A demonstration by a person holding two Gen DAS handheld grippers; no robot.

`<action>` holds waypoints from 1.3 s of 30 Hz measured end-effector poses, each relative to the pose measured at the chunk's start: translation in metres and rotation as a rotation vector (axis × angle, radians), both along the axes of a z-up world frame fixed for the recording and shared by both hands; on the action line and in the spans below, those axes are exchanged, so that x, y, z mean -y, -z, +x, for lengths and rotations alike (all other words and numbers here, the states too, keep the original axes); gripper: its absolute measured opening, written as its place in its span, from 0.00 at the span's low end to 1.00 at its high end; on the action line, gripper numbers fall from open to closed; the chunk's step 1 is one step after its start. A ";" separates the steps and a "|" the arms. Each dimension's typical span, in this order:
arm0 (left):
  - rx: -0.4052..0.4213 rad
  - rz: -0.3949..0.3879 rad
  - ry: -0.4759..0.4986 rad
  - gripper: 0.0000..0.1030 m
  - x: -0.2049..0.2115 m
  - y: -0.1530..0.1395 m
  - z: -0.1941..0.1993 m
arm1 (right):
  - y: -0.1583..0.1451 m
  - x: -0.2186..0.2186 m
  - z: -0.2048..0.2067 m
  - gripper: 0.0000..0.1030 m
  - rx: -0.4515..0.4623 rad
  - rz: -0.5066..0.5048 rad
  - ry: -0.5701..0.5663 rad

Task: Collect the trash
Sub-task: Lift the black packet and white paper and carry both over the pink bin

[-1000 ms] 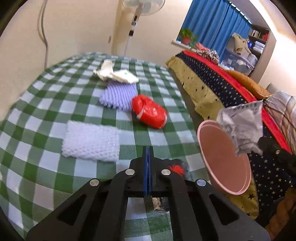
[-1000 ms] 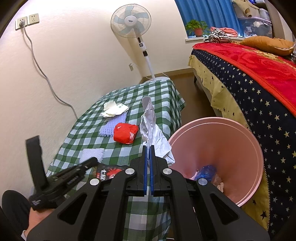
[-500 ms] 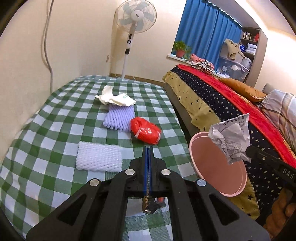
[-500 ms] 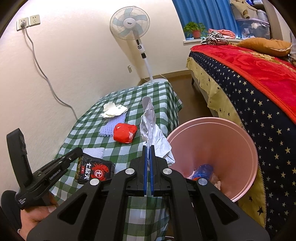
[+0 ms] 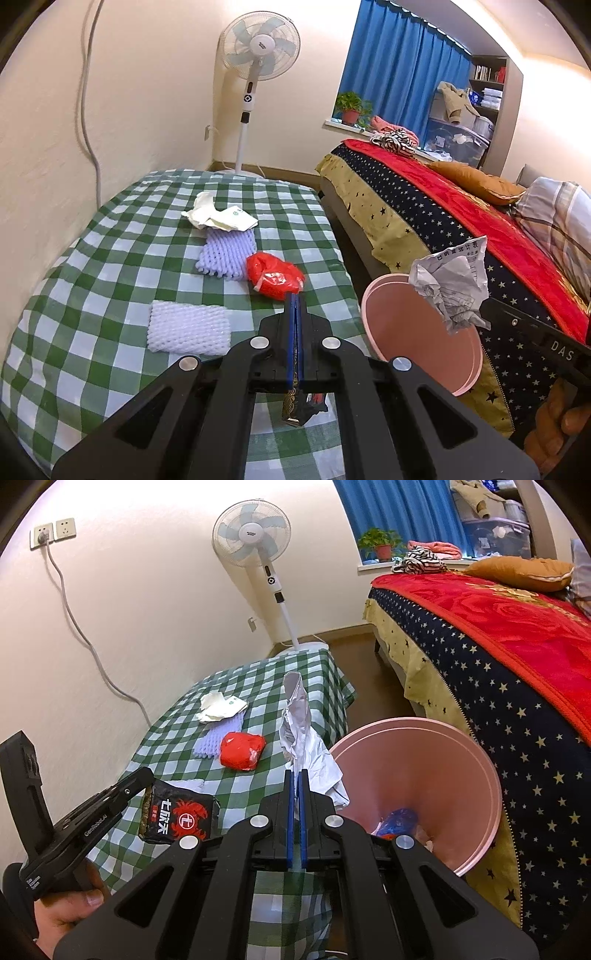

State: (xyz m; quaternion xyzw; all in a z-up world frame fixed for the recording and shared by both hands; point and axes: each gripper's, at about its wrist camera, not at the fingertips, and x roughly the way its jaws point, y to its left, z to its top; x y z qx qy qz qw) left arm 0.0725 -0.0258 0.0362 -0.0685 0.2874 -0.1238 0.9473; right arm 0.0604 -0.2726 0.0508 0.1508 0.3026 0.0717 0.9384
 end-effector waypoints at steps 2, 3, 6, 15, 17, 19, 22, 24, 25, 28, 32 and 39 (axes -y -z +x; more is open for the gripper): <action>0.006 -0.001 0.006 0.00 0.003 -0.002 0.000 | -0.001 0.002 0.000 0.02 0.000 -0.006 0.011; 0.009 -0.002 0.009 0.00 0.005 -0.003 0.000 | -0.001 0.002 0.000 0.02 0.000 -0.010 0.017; 0.017 -0.005 0.020 0.00 0.010 -0.005 0.002 | -0.001 0.006 0.000 0.02 -0.002 -0.024 0.040; 0.020 -0.017 0.062 0.00 0.036 -0.005 0.010 | -0.002 0.017 0.002 0.02 -0.012 -0.086 0.107; 0.026 -0.020 0.076 0.00 0.044 -0.004 0.012 | -0.002 0.020 0.003 0.02 -0.016 -0.095 0.122; 0.028 -0.022 0.096 0.00 0.053 -0.003 0.014 | -0.001 0.023 0.004 0.02 -0.021 -0.106 0.135; 0.029 -0.030 0.121 0.00 0.065 -0.001 0.017 | 0.001 0.027 0.005 0.02 -0.031 -0.119 0.158; 0.029 -0.033 0.134 0.00 0.074 0.001 0.020 | 0.002 0.032 0.005 0.02 -0.036 -0.124 0.174; 0.030 -0.035 0.139 0.00 0.076 0.001 0.021 | 0.002 0.034 0.006 0.02 -0.038 -0.123 0.183; 0.031 -0.039 0.156 0.00 0.088 0.003 0.026 | 0.004 0.041 0.007 0.02 -0.044 -0.119 0.200; 0.018 -0.047 0.174 0.00 0.102 0.009 0.033 | 0.007 0.048 0.008 0.02 -0.053 -0.120 0.222; -0.002 -0.038 0.205 0.00 0.128 0.021 0.043 | 0.013 0.060 0.011 0.02 -0.078 -0.111 0.259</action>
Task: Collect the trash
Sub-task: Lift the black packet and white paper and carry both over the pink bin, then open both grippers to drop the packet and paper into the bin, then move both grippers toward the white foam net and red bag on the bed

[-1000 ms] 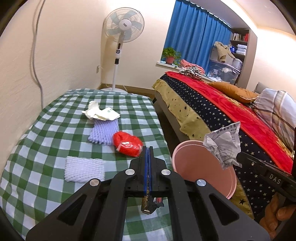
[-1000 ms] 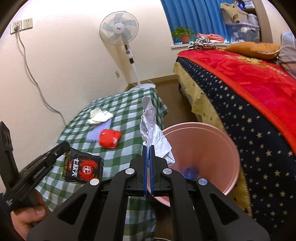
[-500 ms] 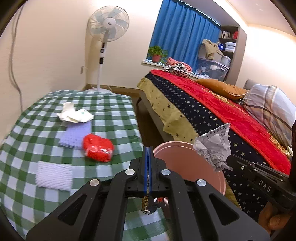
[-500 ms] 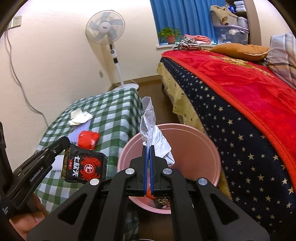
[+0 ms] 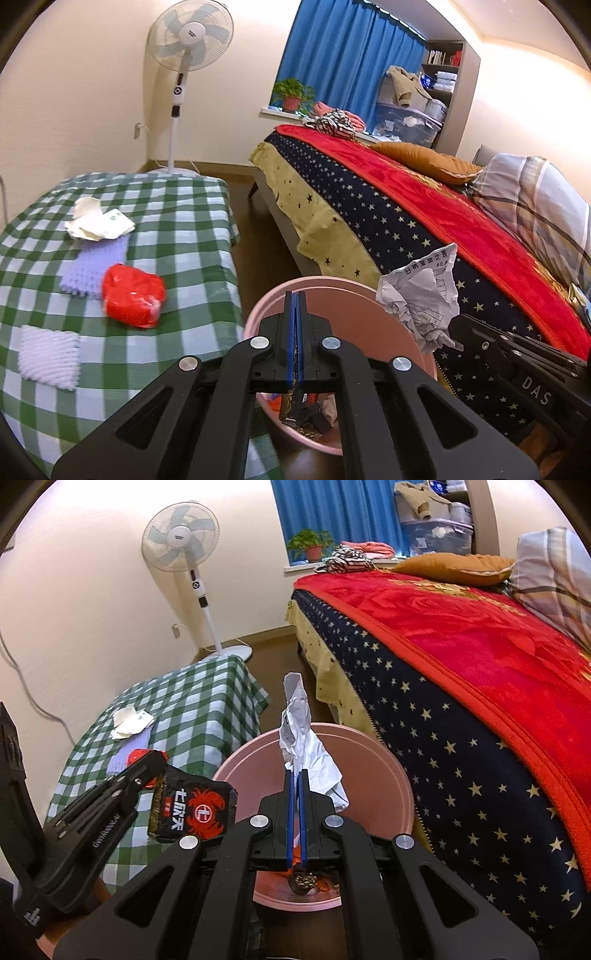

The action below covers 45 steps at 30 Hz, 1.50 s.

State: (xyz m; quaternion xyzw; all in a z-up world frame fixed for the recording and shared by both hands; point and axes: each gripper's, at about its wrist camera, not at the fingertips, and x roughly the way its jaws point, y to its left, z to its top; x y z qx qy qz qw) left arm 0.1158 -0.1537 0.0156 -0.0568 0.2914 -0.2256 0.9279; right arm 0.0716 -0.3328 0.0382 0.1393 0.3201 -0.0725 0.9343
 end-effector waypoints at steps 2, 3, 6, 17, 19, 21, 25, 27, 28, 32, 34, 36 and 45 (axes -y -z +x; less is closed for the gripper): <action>-0.013 -0.003 0.010 0.00 0.006 0.005 0.002 | 0.002 0.003 0.001 0.02 -0.005 0.002 0.006; -0.018 -0.004 0.013 0.00 0.008 0.006 0.003 | 0.002 0.003 0.002 0.02 -0.007 0.002 0.008; -0.030 -0.004 0.025 0.00 0.014 0.010 0.004 | 0.005 0.005 0.003 0.02 -0.014 0.003 0.015; -0.130 -0.023 0.052 0.22 0.018 0.029 0.016 | 0.008 0.018 0.004 0.24 -0.020 0.036 0.072; -0.132 -0.018 0.048 0.22 0.015 0.029 0.014 | 0.008 0.019 0.003 0.36 -0.015 0.041 0.083; -0.129 -0.020 0.044 0.22 0.011 0.028 0.012 | 0.008 0.019 0.003 0.36 -0.010 0.043 0.084; -0.122 -0.019 0.026 0.22 0.002 0.025 0.008 | 0.008 0.014 0.002 0.36 -0.002 0.043 0.073; -0.114 -0.014 0.011 0.22 -0.005 0.022 0.004 | 0.006 0.011 0.000 0.36 0.007 0.042 0.064; -0.112 -0.014 0.006 0.22 -0.008 0.021 0.003 | 0.005 0.010 0.000 0.36 0.012 0.041 0.058; -0.090 -0.003 -0.028 0.22 -0.027 0.013 -0.004 | 0.001 0.001 -0.002 0.36 0.037 0.035 0.029; -0.084 -0.002 -0.044 0.22 -0.037 0.010 -0.007 | -0.001 -0.004 -0.003 0.40 0.045 0.029 0.013; -0.074 0.007 -0.068 0.22 -0.050 0.008 -0.012 | -0.002 -0.010 -0.004 0.45 0.055 0.025 -0.002; -0.075 0.014 -0.208 0.22 -0.107 0.004 -0.022 | -0.011 -0.040 -0.007 0.62 0.087 0.030 -0.054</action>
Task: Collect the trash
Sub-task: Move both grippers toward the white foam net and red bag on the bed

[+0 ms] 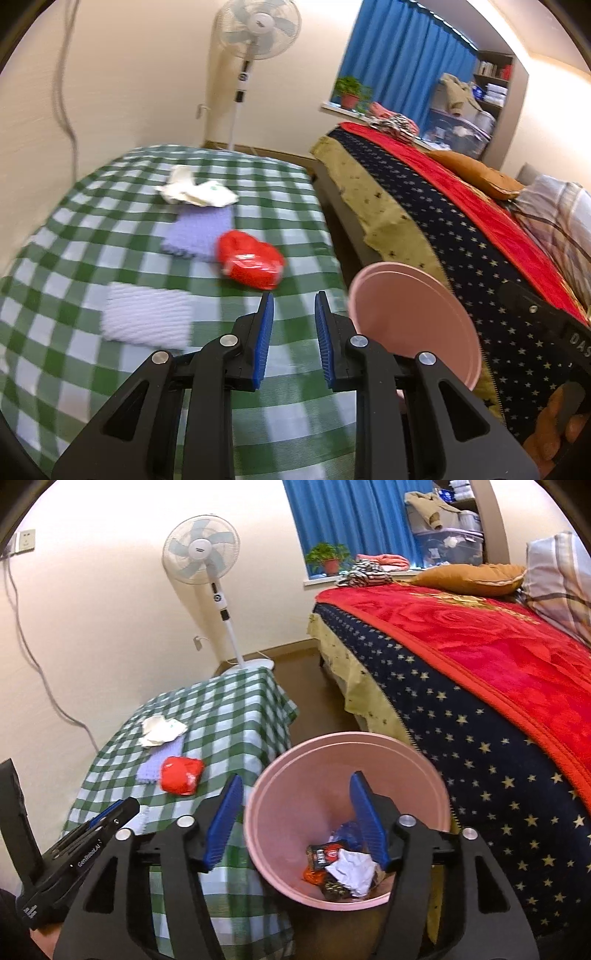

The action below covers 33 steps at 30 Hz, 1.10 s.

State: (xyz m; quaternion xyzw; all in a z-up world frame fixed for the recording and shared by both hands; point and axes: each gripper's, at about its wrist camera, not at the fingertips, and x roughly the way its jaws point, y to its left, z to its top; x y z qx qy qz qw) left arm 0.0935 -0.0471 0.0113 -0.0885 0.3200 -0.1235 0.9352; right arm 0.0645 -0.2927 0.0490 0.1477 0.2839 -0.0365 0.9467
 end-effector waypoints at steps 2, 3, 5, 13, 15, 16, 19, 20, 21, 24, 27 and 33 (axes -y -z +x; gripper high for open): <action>-0.001 0.004 -0.020 0.22 -0.007 0.001 -0.001 | -0.003 -0.007 0.001 0.69 0.012 0.009 -0.016; -0.002 0.010 -0.031 0.22 -0.011 0.001 -0.001 | -0.004 -0.011 0.002 0.72 0.017 0.013 -0.023; -0.006 0.016 -0.048 0.24 -0.020 0.003 0.000 | -0.006 -0.021 0.005 0.82 0.026 0.019 -0.043; -0.029 0.026 -0.193 0.58 -0.065 0.012 0.001 | -0.006 -0.055 0.022 0.94 0.033 0.033 -0.099; -0.047 0.026 -0.226 0.58 -0.078 0.017 0.003 | -0.004 -0.063 0.027 0.94 0.032 0.031 -0.118; -0.052 0.026 -0.234 0.58 -0.082 0.019 0.004 | -0.004 -0.066 0.029 0.94 0.030 0.029 -0.127; -0.071 0.020 -0.260 0.58 -0.095 0.025 0.007 | 0.000 -0.078 0.037 0.94 0.024 0.024 -0.148; -0.078 0.015 -0.265 0.58 -0.098 0.027 0.008 | 0.001 -0.081 0.040 0.94 0.022 0.023 -0.151; -0.087 0.011 -0.273 0.58 -0.102 0.030 0.011 | 0.002 -0.083 0.043 0.94 0.020 0.022 -0.152; -0.110 0.009 -0.290 0.58 -0.110 0.036 0.017 | 0.006 -0.088 0.050 0.94 0.016 0.024 -0.162; -0.133 -0.018 -0.302 0.58 -0.116 0.041 0.023 | 0.009 -0.093 0.057 0.94 0.012 0.017 -0.175; -0.183 -0.032 -0.308 0.57 -0.118 0.052 0.034 | 0.017 -0.098 0.068 0.94 -0.008 0.015 -0.193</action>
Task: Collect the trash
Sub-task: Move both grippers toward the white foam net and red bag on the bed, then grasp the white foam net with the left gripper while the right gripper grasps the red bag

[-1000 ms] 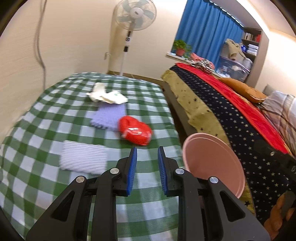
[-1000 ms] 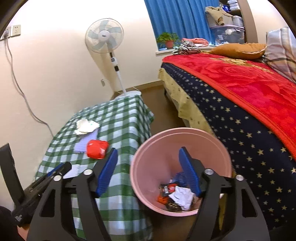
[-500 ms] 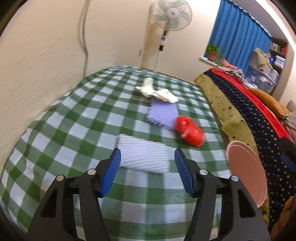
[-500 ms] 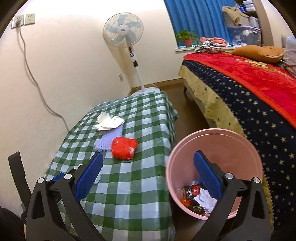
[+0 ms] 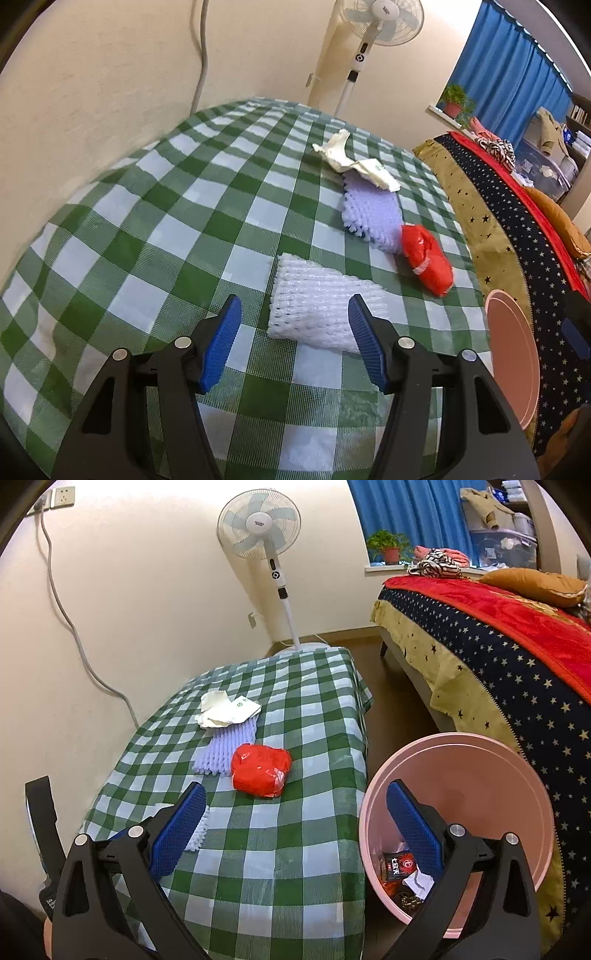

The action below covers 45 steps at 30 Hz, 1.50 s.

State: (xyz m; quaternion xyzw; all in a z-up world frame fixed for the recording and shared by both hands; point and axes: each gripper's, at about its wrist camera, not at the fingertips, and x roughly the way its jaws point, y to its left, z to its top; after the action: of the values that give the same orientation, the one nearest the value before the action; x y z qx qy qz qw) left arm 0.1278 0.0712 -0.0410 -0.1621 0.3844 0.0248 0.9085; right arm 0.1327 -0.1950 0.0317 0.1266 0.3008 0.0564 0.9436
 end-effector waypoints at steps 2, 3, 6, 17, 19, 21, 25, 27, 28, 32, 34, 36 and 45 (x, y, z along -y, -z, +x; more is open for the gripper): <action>-0.015 0.012 0.007 0.57 0.002 0.003 0.004 | 0.003 -0.002 0.004 0.94 -0.006 0.001 -0.006; -0.024 0.019 0.009 0.57 0.003 0.004 0.006 | 0.003 -0.004 0.006 0.94 -0.008 0.001 -0.008; -0.045 0.022 0.008 0.55 0.003 0.008 0.008 | 0.006 -0.009 0.012 0.94 -0.012 0.000 -0.019; -0.051 0.008 0.027 0.14 0.000 0.011 0.010 | 0.019 -0.028 0.034 0.94 -0.045 -0.011 -0.052; -0.043 0.008 0.016 0.12 -0.002 0.010 0.009 | 0.022 -0.031 0.039 0.94 -0.057 -0.005 -0.061; -0.032 0.009 0.000 0.09 -0.004 0.008 0.008 | 0.027 -0.036 0.045 0.94 -0.067 -0.004 -0.070; -0.014 0.017 -0.018 0.07 -0.007 0.004 0.006 | 0.034 -0.046 0.058 0.93 -0.083 -0.006 -0.085; -0.012 0.025 -0.022 0.07 -0.008 0.004 0.006 | 0.037 -0.051 0.065 0.93 -0.091 -0.010 -0.091; -0.011 0.027 -0.025 0.07 -0.008 0.004 0.006 | 0.039 -0.053 0.070 0.93 -0.096 -0.015 -0.090; -0.002 0.039 -0.040 0.07 -0.010 0.002 0.006 | 0.048 -0.054 0.084 0.93 -0.124 -0.014 -0.082; -0.001 0.040 -0.047 0.07 -0.012 0.002 0.007 | 0.053 -0.054 0.090 0.94 -0.136 -0.009 -0.079; 0.001 0.049 -0.055 0.07 -0.012 0.002 0.007 | 0.058 -0.055 0.097 0.94 -0.149 -0.008 -0.078; 0.001 0.073 -0.055 0.07 -0.007 0.005 0.010 | 0.069 -0.059 0.115 0.91 -0.186 0.002 -0.083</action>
State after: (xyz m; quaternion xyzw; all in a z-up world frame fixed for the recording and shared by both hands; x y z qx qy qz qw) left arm 0.1375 0.0784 -0.0456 -0.1394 0.3782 0.0638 0.9130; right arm 0.2481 -0.1364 -0.0378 0.1198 0.3920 0.0837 0.9083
